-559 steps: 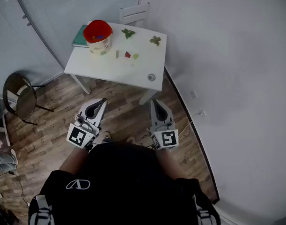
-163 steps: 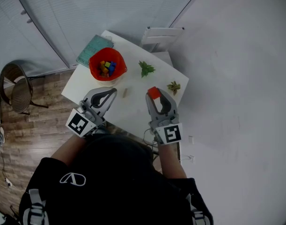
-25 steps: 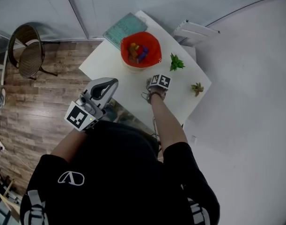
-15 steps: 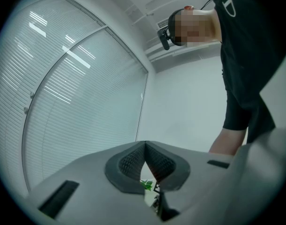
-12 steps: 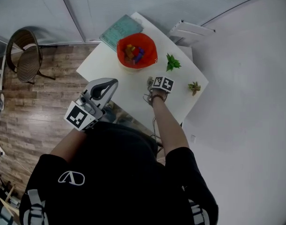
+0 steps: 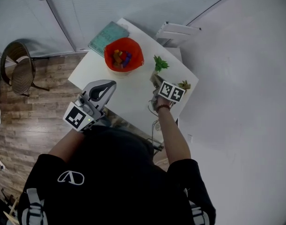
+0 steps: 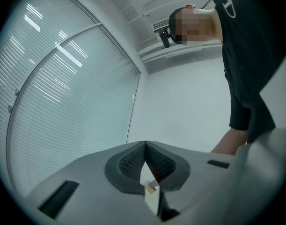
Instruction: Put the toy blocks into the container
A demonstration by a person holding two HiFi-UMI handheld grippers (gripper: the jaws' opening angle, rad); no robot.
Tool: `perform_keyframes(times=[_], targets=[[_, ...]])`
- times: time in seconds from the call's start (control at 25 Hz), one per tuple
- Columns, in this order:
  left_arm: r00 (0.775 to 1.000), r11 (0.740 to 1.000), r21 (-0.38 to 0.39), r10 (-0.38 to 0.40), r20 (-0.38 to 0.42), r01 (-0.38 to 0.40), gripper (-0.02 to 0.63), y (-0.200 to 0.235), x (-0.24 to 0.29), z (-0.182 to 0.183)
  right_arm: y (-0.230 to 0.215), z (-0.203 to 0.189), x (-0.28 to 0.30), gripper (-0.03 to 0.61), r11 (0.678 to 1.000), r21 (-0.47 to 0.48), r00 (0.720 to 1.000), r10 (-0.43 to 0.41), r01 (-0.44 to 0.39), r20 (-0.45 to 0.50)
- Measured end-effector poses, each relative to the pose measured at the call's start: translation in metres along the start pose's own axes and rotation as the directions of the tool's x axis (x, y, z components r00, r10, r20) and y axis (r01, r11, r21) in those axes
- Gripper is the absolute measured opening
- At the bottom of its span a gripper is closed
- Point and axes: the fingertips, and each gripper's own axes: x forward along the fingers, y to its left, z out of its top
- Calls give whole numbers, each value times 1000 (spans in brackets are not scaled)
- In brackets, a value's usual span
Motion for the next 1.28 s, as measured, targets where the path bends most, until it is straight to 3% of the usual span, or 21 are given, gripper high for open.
perform_keyframes(times=[0.16, 0.44, 0.72, 0.96, 1.28], targets=[[1000, 1000, 10, -25, 7, 25, 5, -9, 11, 3, 34, 41, -47, 67, 992, -113, 984, 80, -63, 159], [998, 998, 26, -60, 17, 60, 5, -21, 24, 7, 99, 90, -122, 67, 931, -359, 892, 219, -68, 396], [998, 997, 36, -64, 19, 64, 5, -27, 30, 10, 140, 90, -160, 69, 868, -494, 825, 312, -46, 471], [998, 997, 49, -60, 14, 59, 5, -27, 32, 11, 163, 84, -179, 70, 817, -577, 785, 365, -12, 500], [998, 998, 44, -53, 17, 52, 5, -28, 33, 12, 175, 74, -172, 71, 789, -614, 791, 391, -25, 470]])
